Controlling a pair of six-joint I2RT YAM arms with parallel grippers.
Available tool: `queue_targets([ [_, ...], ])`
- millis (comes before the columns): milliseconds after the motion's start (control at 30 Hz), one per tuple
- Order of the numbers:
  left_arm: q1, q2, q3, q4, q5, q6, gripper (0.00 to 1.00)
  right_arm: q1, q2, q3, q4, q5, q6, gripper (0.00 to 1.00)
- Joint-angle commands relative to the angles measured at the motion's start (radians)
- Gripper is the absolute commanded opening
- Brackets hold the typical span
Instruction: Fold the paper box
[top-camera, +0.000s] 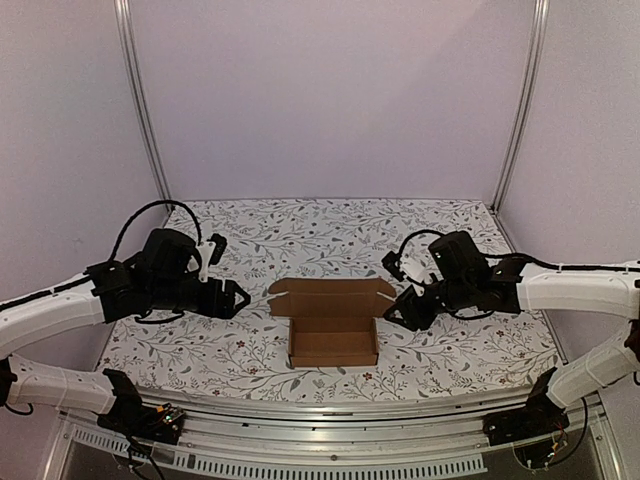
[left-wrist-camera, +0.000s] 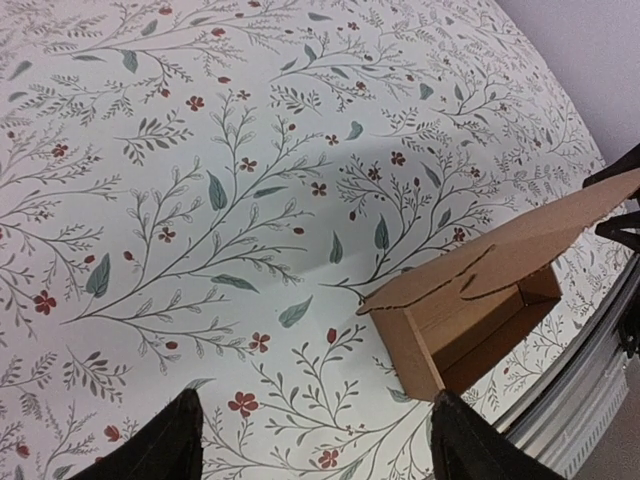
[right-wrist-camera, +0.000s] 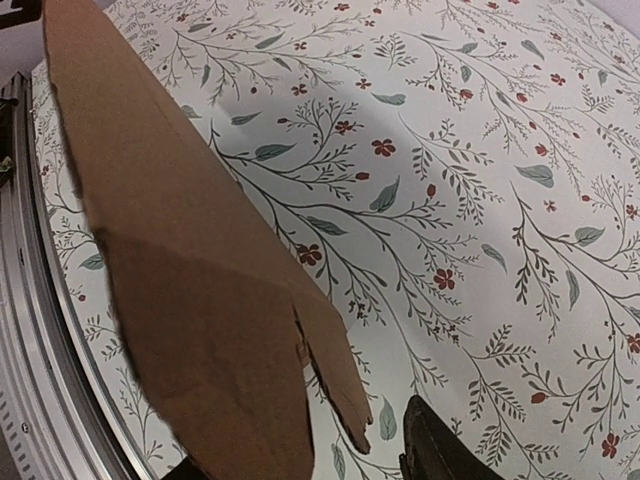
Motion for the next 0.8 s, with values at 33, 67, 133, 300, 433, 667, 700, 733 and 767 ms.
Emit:
queue_targets([
  [33, 0.010, -0.009, -0.013, 0.005, -0.014, -0.003, 0.76, -0.008, -0.001, 0.028, 0.017, -0.030, -0.039, 0.46],
  [67, 0.010, -0.007, -0.013, 0.006, -0.016, -0.004, 0.75, -0.008, -0.009, 0.026, 0.015, -0.028, -0.042, 0.46],
  [133, 0.010, -0.006, -0.013, 0.007, -0.017, -0.002, 0.75, -0.007, -0.020, 0.022, 0.015, -0.024, -0.049, 0.42],
  [300, 0.010, -0.002, -0.009, 0.007, -0.015, -0.003, 0.75, -0.007, -0.029, 0.017, 0.014, -0.021, -0.055, 0.35],
  [433, 0.010, -0.003, -0.009, 0.008, -0.014, -0.003, 0.75, -0.007, -0.026, 0.017, 0.015, -0.023, -0.057, 0.27],
  [667, 0.010, 0.004, -0.012, 0.021, -0.001, -0.004, 0.74, -0.007, -0.021, 0.016, 0.015, -0.022, -0.062, 0.11],
  [700, 0.010, 0.006, -0.013, 0.026, 0.003, -0.003, 0.74, -0.006, -0.021, 0.016, 0.014, -0.024, -0.063, 0.08],
  [733, 0.010, 0.008, -0.015, 0.035, 0.008, -0.003, 0.74, -0.006, -0.021, 0.015, 0.015, -0.028, -0.064, 0.06],
  [767, 0.010, 0.012, -0.017, 0.043, 0.009, -0.004, 0.74, -0.007, -0.022, 0.014, 0.015, -0.030, -0.068, 0.03],
])
